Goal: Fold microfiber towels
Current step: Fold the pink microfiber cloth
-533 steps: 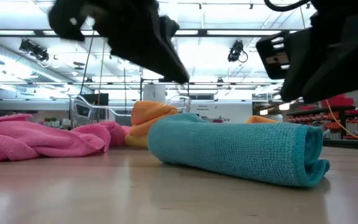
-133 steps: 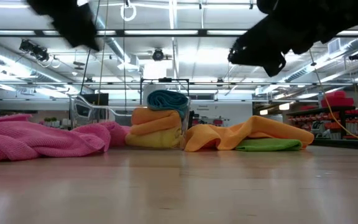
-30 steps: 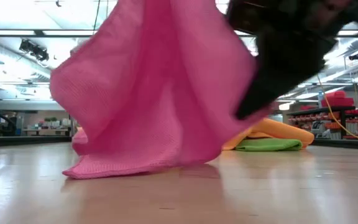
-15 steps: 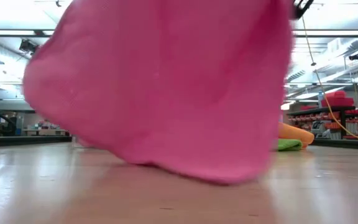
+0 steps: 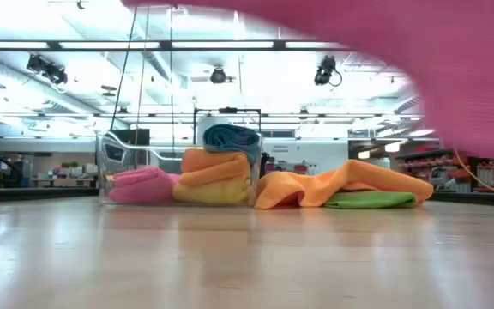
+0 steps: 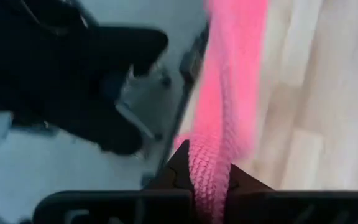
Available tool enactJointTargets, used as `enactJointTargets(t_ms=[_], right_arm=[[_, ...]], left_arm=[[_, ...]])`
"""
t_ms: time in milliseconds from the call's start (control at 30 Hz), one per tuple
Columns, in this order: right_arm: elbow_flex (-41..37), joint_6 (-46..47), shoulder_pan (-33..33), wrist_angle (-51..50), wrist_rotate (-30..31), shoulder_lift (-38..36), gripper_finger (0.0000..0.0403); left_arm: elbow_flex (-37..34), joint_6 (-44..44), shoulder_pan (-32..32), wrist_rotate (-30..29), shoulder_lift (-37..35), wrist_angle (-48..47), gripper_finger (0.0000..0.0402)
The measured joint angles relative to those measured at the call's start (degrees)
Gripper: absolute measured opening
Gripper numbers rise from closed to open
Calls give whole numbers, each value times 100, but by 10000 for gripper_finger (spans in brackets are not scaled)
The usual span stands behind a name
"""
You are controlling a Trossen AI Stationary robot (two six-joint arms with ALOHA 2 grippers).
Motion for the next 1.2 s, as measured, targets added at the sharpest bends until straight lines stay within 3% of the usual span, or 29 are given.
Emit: enactJointTargets(t_ms=[200, 333, 500, 733, 867, 1033, 1200], right_arm=[[-637, -124, -683, -461, 244, 192, 9], [-1202, -702, -1329, -386, 345, 575, 9], [-1607, -1527, -2021, -318, 755, 1103, 9], [-1660, -2499, -2765, -63, 1793, 1383, 9], [-1648, -2875, -3118, 20, 2246, 1373, 9], [-1648, -2998, -3247, 135, 2308, 1373, 10], [-1648, -2994, -2939, 163, 2182, 1347, 10]], left_arm=[[-508, -1120, 248, -717, 155, -864, 27], [-1245, -1859, 531, -784, 170, -878, 31], [-2050, -2365, 825, -813, 174, -886, 9], [-2490, -1917, 1294, -1095, 174, -1382, 31], [-2491, -1636, 1555, -1151, 157, -1918, 18], [-2495, -1365, 1600, -1183, 157, -1840, 9], [-2495, -1262, 1225, -1156, 157, -1641, 32]])
